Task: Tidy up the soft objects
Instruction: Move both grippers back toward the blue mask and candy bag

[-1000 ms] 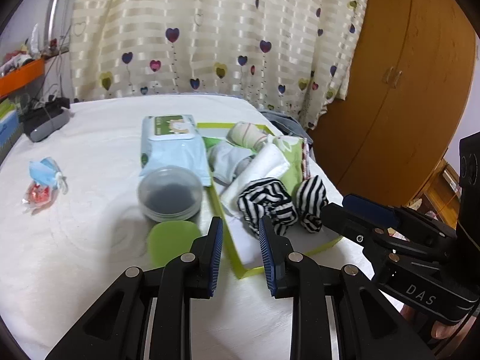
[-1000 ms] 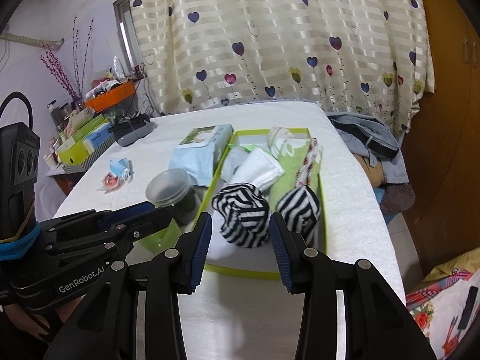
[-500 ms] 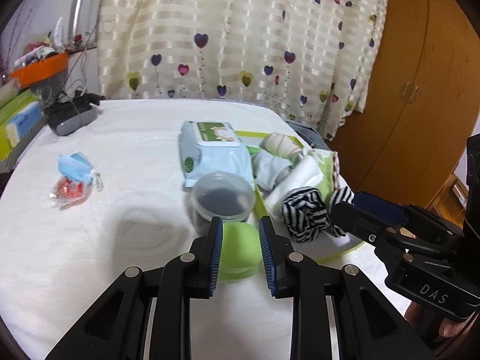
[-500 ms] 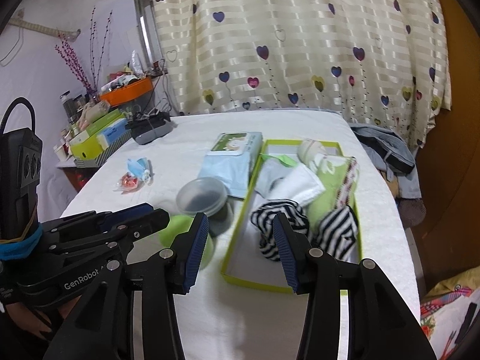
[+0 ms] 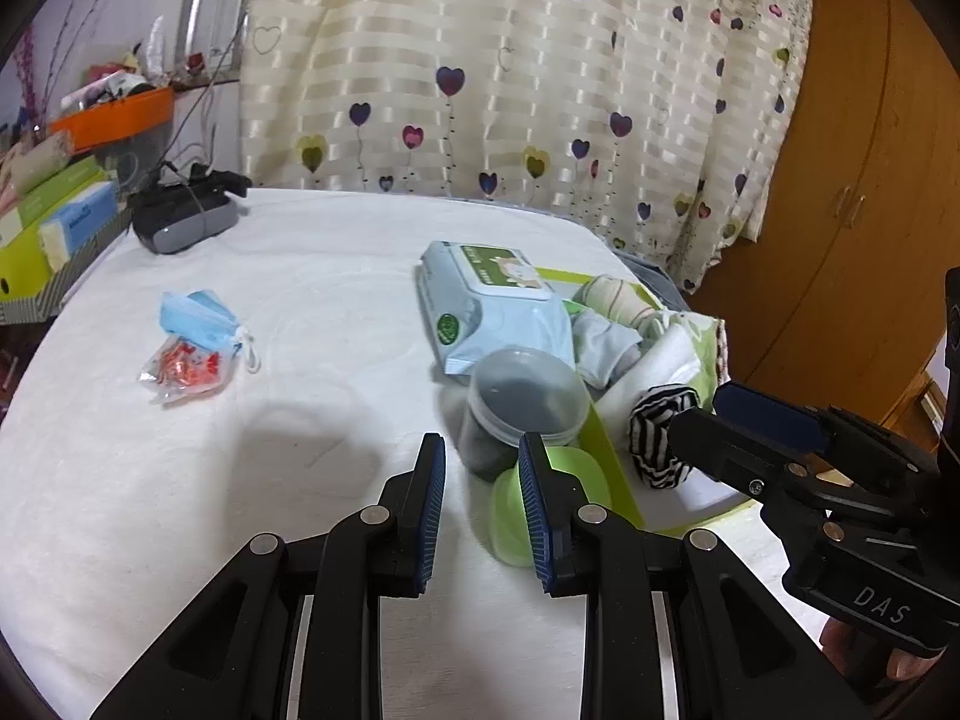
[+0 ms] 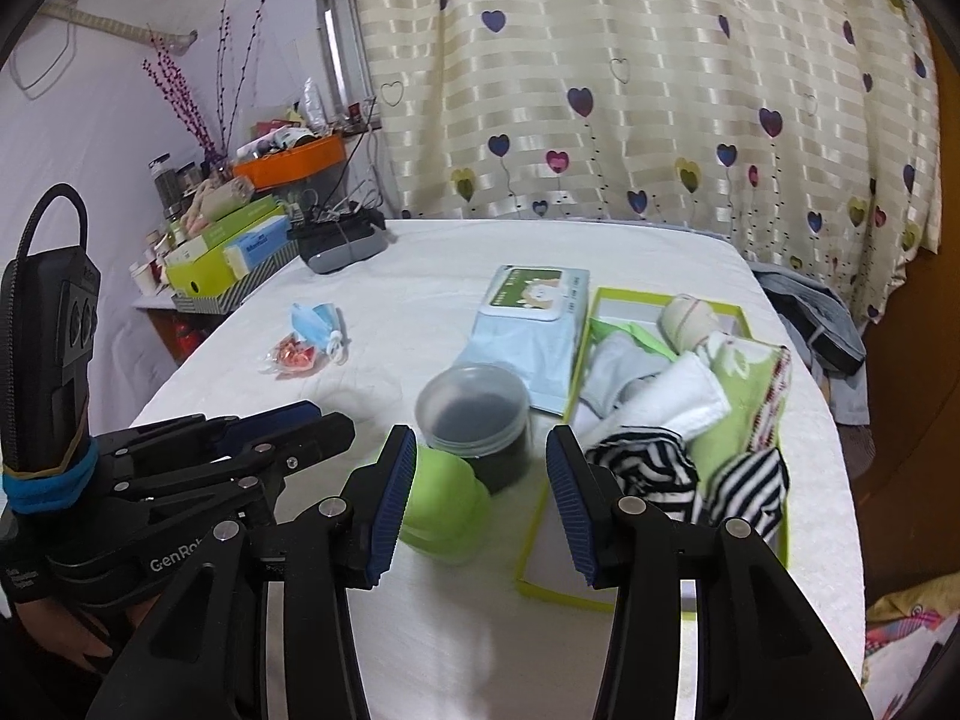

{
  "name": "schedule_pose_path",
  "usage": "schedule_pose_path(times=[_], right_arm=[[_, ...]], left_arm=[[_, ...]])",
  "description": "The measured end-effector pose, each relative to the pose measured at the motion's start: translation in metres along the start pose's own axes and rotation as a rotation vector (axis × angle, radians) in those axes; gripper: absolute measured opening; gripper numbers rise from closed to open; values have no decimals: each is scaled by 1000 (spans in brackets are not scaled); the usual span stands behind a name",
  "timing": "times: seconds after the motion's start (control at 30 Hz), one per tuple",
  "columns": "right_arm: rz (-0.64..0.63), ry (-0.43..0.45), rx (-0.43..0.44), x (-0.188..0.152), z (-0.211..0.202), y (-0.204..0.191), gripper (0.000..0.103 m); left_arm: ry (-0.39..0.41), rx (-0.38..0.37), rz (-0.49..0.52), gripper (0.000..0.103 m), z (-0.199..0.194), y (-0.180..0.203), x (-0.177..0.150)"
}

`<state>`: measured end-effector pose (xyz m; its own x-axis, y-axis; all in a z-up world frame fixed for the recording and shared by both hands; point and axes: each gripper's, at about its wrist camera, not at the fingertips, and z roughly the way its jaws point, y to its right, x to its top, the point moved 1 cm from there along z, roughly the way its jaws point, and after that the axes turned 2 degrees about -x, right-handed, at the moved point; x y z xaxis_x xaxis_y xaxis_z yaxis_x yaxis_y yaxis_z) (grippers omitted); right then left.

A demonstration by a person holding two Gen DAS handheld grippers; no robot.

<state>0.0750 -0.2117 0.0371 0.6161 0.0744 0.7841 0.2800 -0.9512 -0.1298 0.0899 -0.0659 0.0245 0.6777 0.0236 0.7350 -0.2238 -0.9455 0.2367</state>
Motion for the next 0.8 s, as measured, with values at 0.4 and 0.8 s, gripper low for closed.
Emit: schedule_pose_path(times=[0.4, 0.8], right_arm=[[-33, -26, 31, 5, 17, -23, 46], [-80, -73, 110, 19, 57, -67, 46]], left_arm=[[6, 46, -52, 24, -4, -33, -4], [21, 144, -166, 24, -11, -107, -4]])
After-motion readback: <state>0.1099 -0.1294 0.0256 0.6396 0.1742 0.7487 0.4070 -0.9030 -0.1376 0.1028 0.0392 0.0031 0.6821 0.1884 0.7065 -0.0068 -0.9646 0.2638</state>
